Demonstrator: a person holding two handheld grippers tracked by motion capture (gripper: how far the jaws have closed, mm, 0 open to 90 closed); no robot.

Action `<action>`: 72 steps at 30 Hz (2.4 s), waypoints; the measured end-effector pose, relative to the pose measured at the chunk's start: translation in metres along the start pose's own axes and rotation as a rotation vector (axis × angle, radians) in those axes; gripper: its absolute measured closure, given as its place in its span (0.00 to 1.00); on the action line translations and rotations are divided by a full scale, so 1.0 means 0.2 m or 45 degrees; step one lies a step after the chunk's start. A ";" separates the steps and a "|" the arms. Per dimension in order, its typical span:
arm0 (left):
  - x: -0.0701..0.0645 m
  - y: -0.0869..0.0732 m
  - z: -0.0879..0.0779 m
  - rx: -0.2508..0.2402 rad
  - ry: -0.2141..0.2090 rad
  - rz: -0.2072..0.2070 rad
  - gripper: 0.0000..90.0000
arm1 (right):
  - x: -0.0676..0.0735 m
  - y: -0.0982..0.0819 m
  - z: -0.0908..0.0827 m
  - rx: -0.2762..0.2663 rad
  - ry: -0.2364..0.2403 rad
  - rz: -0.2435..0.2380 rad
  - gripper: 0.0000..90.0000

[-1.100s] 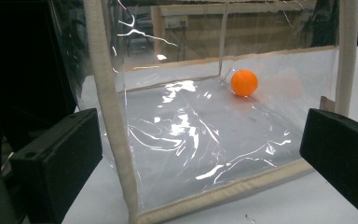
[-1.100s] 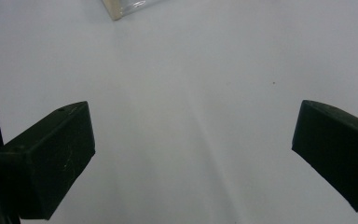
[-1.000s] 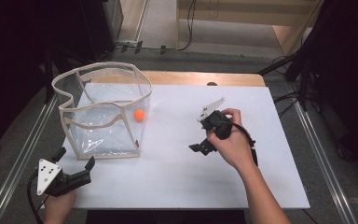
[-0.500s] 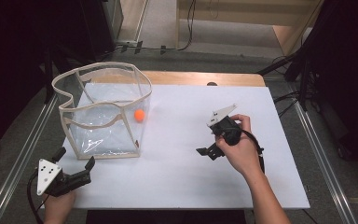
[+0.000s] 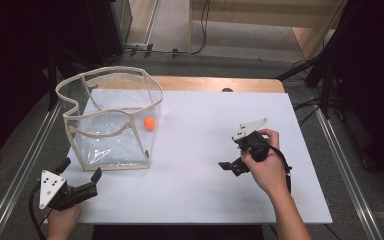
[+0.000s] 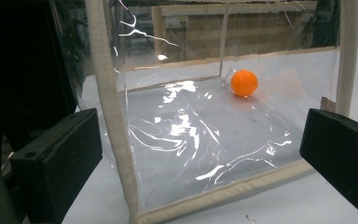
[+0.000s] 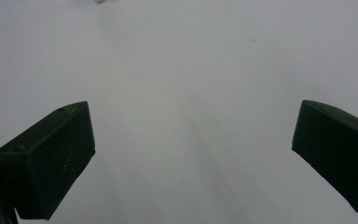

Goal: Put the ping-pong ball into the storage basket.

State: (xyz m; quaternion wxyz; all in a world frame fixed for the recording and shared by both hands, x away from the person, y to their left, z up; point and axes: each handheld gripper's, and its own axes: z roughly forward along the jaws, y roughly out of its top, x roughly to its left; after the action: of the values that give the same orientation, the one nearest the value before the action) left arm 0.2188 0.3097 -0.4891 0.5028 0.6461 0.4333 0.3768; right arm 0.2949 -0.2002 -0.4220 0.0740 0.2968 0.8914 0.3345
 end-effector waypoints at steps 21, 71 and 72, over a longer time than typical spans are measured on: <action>0.00 0.00 0.00 0.001 0.001 0.000 0.00 | -0.03 -0.25 -0.07 -0.081 -0.036 0.092 0.00; -0.01 0.00 0.00 0.006 0.007 0.013 0.00 | -0.12 -0.82 -0.23 -0.420 -0.127 0.306 0.00; -0.01 0.00 0.00 0.006 0.006 0.013 0.00 | -0.12 -0.83 -0.23 -0.427 -0.130 0.311 0.00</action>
State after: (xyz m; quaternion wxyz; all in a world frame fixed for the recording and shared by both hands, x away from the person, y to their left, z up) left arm 0.2192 0.3084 -0.4893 0.4985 0.6484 0.4321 0.3799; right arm 0.2190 -0.3395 -0.4942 0.1264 0.4027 0.7756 0.4693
